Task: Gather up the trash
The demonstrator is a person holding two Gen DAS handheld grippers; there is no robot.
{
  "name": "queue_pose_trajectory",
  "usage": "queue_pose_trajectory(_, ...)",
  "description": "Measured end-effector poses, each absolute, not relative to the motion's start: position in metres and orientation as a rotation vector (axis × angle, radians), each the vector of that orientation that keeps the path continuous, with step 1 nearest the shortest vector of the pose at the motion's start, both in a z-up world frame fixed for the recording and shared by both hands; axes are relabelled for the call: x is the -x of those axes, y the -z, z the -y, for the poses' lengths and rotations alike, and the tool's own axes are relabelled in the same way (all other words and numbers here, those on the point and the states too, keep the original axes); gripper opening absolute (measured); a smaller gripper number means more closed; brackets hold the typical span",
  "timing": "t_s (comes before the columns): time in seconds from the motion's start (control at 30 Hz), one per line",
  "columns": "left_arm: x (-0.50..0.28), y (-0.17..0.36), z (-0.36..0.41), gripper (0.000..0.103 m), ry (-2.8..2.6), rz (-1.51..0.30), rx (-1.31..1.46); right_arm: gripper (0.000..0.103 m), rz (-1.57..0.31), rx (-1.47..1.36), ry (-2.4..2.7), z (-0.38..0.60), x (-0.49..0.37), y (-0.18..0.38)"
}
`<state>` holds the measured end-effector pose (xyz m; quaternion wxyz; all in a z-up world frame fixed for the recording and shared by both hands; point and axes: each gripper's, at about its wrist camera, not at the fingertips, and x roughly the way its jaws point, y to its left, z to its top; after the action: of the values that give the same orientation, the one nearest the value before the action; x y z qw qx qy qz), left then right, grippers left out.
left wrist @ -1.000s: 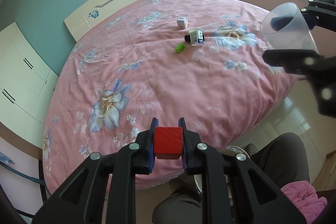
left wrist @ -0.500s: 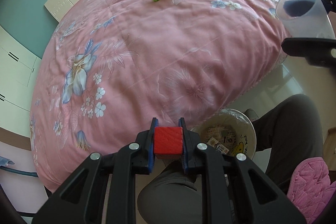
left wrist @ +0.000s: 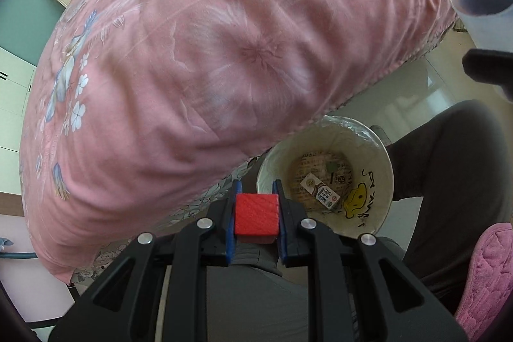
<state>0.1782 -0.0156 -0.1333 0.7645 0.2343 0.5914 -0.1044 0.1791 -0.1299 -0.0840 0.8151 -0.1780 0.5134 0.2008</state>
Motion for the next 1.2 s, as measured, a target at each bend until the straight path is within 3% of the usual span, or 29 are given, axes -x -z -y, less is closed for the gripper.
queue_pose_trajectory(1.2,-0.171,0.298,0.01,0.022,0.243,-1.616,-0.371,0.048,-1.468,0.319,-0.481,0.108,-0.177,0.274)
